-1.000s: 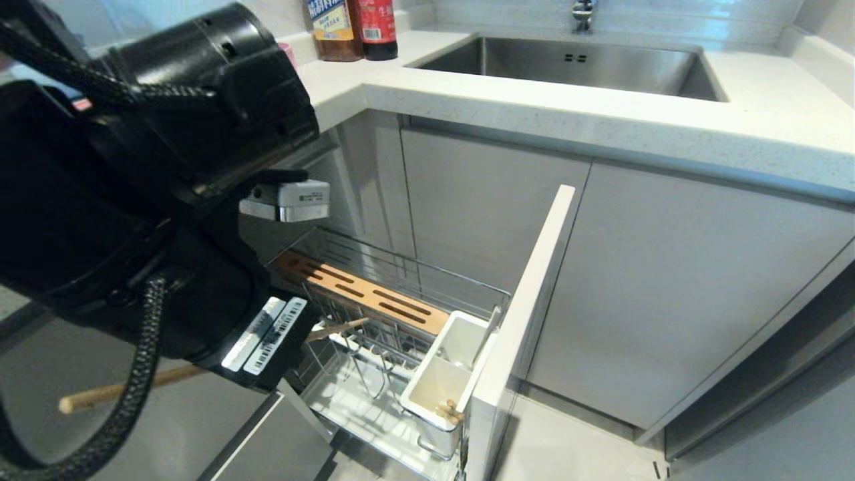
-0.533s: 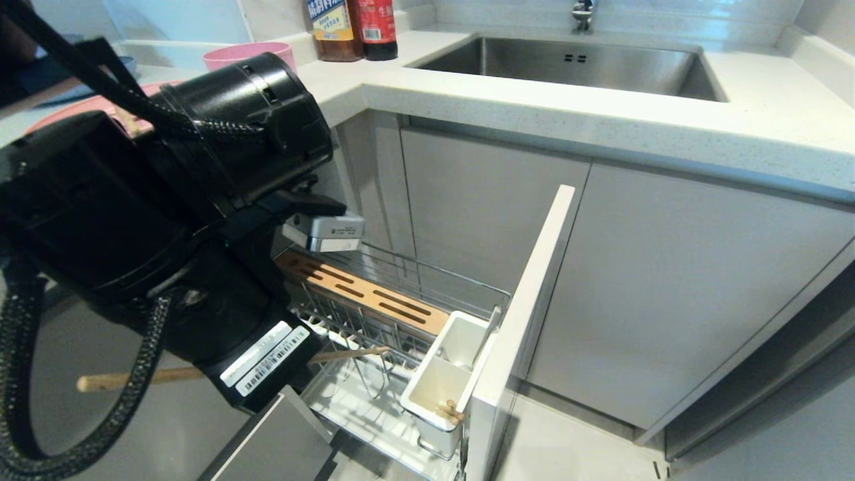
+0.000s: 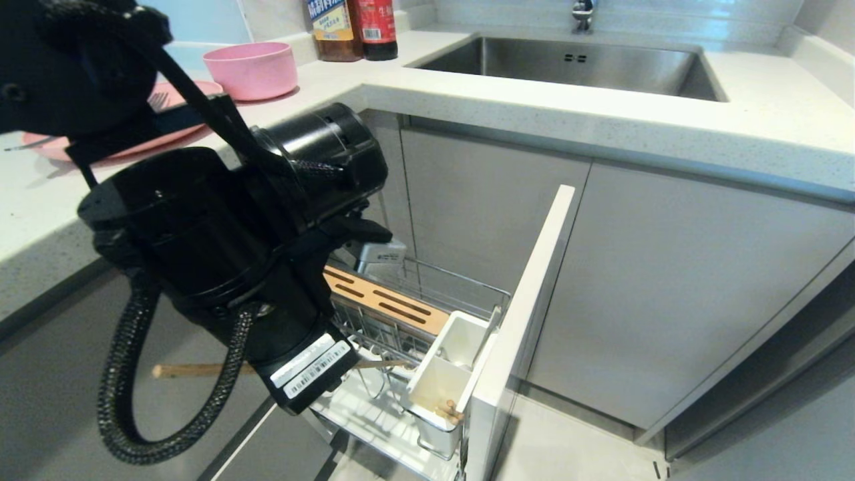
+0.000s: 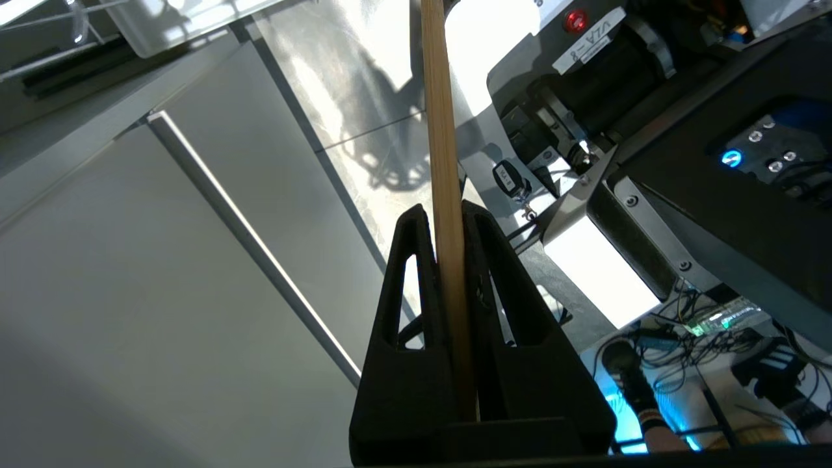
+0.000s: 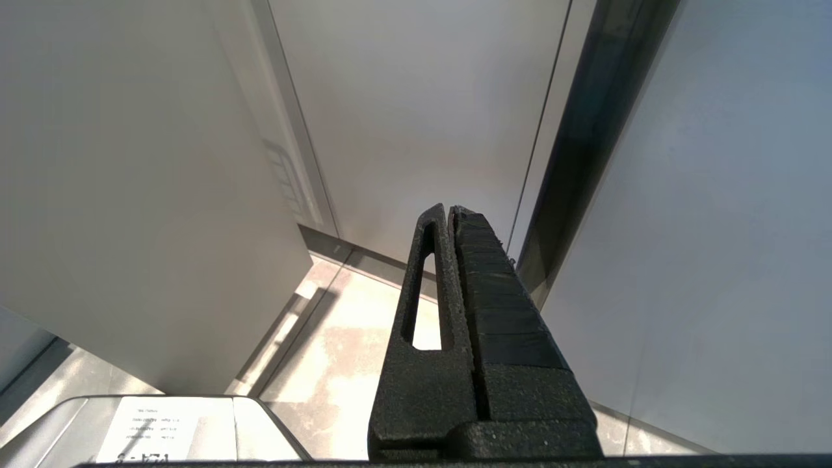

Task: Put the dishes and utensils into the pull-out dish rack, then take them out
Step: Pick up the chopsticks and place it in the cupboard

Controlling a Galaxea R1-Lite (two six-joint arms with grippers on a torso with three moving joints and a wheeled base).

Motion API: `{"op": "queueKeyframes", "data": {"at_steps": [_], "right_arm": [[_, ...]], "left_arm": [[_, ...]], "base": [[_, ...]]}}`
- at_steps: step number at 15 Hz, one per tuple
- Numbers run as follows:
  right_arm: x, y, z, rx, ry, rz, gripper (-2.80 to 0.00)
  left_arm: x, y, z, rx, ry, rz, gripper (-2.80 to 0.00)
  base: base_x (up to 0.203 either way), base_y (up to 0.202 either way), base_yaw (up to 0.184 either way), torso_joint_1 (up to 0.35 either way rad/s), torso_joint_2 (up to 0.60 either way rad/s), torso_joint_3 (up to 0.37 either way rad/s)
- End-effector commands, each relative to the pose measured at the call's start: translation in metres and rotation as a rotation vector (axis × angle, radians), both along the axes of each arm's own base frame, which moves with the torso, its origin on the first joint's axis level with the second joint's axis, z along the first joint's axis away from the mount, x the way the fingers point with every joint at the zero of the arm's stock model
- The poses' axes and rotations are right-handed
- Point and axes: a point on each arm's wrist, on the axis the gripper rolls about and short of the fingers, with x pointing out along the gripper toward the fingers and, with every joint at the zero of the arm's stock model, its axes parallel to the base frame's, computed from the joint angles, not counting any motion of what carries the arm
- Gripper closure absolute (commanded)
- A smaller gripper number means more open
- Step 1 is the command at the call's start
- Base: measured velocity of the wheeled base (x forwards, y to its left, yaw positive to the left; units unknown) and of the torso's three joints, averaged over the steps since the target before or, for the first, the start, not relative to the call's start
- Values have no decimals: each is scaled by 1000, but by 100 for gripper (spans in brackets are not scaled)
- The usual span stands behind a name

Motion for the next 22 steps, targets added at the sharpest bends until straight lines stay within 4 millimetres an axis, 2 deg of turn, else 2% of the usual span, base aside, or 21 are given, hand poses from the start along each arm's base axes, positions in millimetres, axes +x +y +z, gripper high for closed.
{"op": "queueKeyframes", "data": {"at_steps": [1,5,13,22], "right_arm": [[0,0,0,0,1,1,0],[0,0,0,0,2,1,0],[0,0,0,0,2,1,0],[0,0,0,0,2,1,0]], "left_arm": [[7,-8,-10,33,27,0,0],[21,-25,-29,76,64,-3,0],[36,-43,-48,78,68,-5,0],[54,-65,-79,104,90,-8,0]], "base": [[0,0,0,0,0,0],[0,0,0,0,0,0],[0,0,0,0,0,0],[0,0,0,0,0,0]]}}
